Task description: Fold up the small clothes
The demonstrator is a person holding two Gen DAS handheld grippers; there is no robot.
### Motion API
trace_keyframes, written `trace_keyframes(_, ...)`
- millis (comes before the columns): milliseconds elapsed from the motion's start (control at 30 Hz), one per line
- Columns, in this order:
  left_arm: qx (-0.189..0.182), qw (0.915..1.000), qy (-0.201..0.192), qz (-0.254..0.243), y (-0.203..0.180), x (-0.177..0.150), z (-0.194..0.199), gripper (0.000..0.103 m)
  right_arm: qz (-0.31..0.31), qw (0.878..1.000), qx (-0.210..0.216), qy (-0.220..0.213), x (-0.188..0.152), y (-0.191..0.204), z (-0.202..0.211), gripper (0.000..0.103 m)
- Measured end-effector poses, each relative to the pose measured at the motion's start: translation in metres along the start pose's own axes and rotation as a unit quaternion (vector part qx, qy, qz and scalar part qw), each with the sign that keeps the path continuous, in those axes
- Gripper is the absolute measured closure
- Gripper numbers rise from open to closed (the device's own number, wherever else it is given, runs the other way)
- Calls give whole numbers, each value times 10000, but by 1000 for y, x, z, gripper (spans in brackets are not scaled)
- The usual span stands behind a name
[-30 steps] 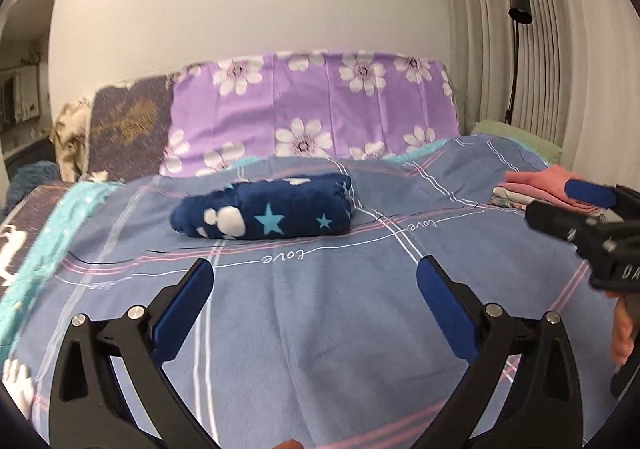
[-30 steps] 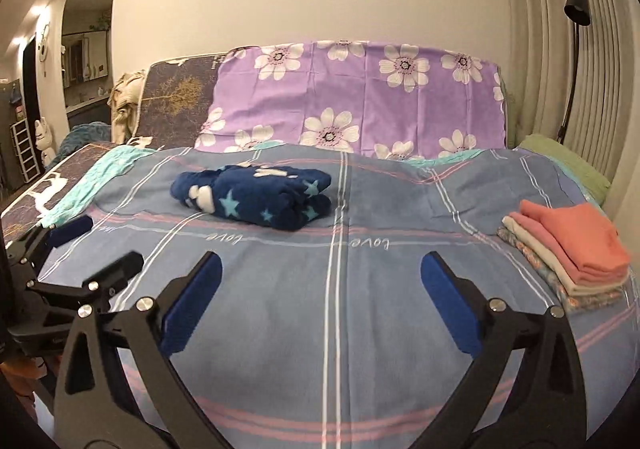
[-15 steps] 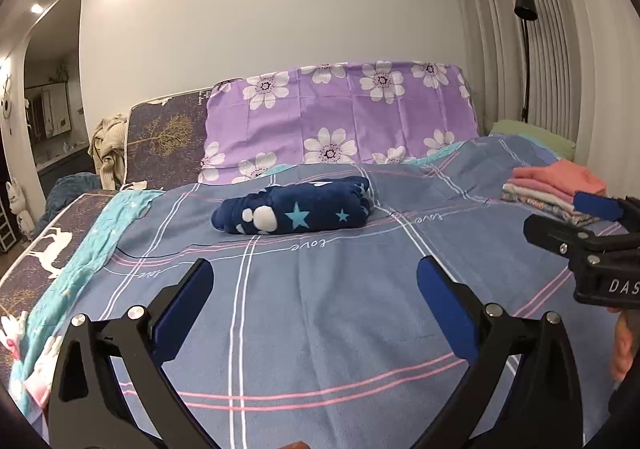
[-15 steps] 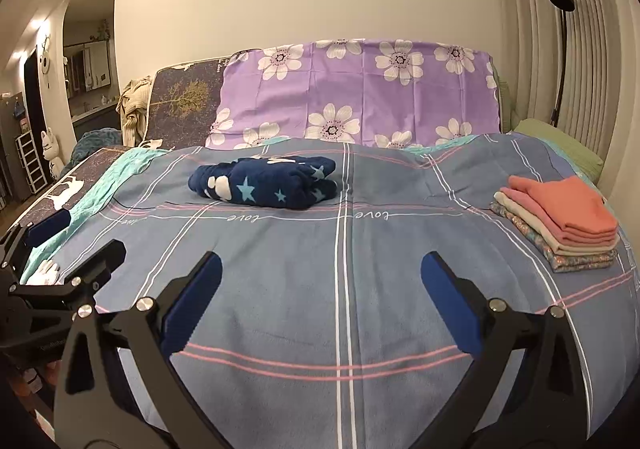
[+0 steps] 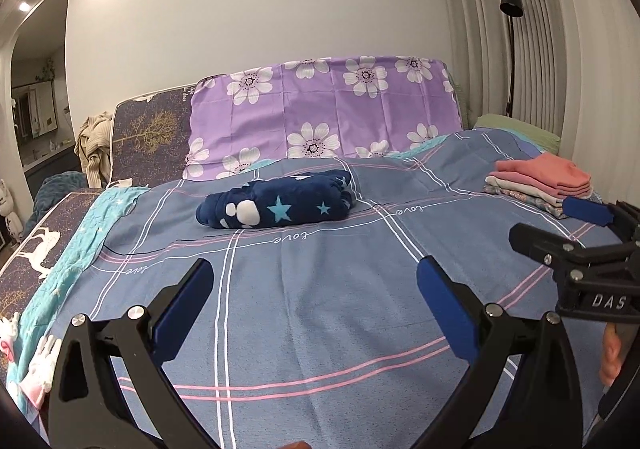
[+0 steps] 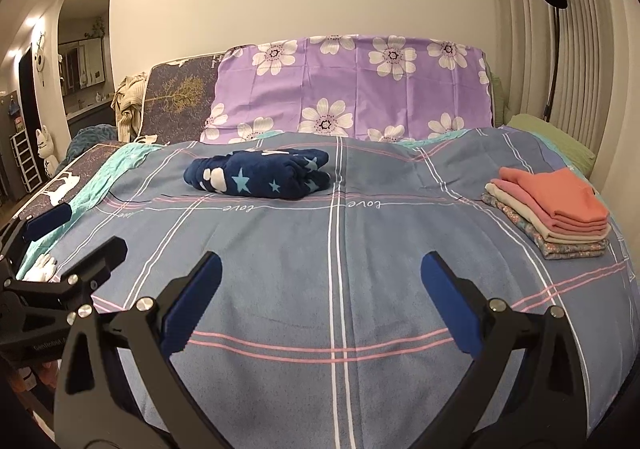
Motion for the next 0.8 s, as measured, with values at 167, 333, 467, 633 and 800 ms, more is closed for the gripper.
trace_keyframes(167, 72, 10000, 27, -38, 2, -3, -2, 1, 70, 10000, 9, 41, -2, 4, -2, 2)
trace_keyframes(333, 140, 9999, 73, -29, 4, -5, -5, 1, 78, 9999, 15, 103, -4, 6, -6, 2)
trace_keyframes(467, 171, 9998, 116, -13, 5, -7, -7, 1, 92, 9999, 13, 130, -4, 8, -8, 2)
trace_keyframes(633, 196, 9997, 176, -4, 6, -9, -10, 1, 101, 9998, -3, 153, -6, 7, -10, 2)
trace_keyframes(800, 226, 9995, 214, 9, 7, -11, -13, 1, 124, 9997, -21, 199, -9, 6, -14, 2)
Point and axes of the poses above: each gripper's, at about its wrist camera, not at the fingertips, and z roughly against the way its jaws point, y to its left, x to its top, the point moved 7 cm from there along -z, roughly the way its jaws point, and after that the axes turned 13 degrees about z, right-handed, at the moved point
